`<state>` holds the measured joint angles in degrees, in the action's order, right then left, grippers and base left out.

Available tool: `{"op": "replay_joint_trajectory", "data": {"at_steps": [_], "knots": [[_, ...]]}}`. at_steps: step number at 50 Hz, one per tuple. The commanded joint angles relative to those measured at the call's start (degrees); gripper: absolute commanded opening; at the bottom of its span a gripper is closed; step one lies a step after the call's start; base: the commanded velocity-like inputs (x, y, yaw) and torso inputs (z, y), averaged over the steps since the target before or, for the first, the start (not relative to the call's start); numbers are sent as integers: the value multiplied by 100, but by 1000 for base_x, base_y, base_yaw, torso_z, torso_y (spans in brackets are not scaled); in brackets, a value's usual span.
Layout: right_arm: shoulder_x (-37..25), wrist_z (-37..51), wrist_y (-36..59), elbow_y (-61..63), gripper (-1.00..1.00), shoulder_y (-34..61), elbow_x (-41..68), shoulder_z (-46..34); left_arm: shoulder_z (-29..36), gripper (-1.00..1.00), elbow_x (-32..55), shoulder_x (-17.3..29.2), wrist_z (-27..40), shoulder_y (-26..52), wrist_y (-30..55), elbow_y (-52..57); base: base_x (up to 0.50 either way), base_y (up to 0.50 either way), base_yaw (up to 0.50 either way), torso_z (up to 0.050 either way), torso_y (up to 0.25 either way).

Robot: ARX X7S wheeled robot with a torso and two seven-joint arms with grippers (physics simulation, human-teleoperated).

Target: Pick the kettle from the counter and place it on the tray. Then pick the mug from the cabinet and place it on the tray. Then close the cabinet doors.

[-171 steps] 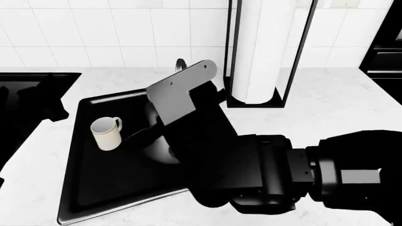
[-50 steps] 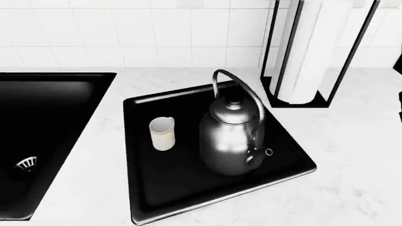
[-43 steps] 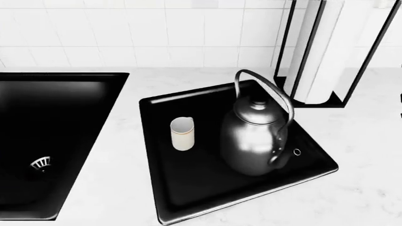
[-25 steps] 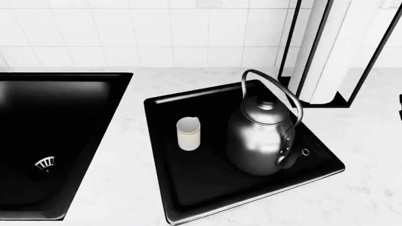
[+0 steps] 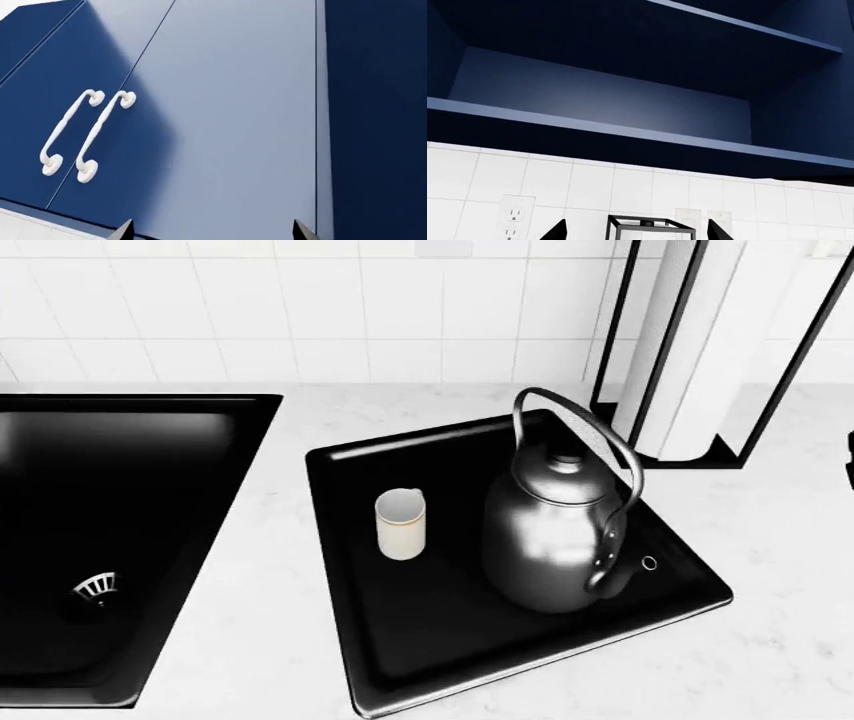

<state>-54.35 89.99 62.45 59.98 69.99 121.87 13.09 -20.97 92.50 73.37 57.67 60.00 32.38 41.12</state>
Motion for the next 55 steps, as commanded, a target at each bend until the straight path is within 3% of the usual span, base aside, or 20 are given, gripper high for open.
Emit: {"op": "replay_joint_trajectory", "data": {"at_steps": [1,5,11,22,29,38,50,55], "knots": [[-64,0,-3,1,100,-47,182,204,2850,100,-809,-1791,-270,4634,2221,-1287,0,0,0,0,0],[-98,0,40,1,100,-104,344,421,3342,100,-1158,-2336,-512,5479,2384,-1726,0,0,0,0,0],[-120,0,103,1,100,-202,545,713,3815,100,-1607,-3044,-833,6069,2364,-2342,0,0,0,0,0],[-55,0,335,1,100,-523,897,1390,4273,100,-1998,-3975,-1243,6504,2182,-3129,0,0,0,0,0],[-56,0,411,1,100,-681,1047,1742,4131,100,-1858,-4554,-1102,6507,1963,-4025,0,0,0,0,0],[81,0,596,1,100,-843,1153,2030,4688,100,-3183,-4943,-2127,6862,989,-4687,0,0,0,1,0],[53,0,741,1,100,-815,1524,2385,4421,100,-2960,-5942,-3549,7443,430,-6538,0,0,0,2,0],[76,0,807,1,100,-850,1731,2599,3646,100,-3916,-6550,-4138,7498,897,-6896,0,0,0,0,0]]}}
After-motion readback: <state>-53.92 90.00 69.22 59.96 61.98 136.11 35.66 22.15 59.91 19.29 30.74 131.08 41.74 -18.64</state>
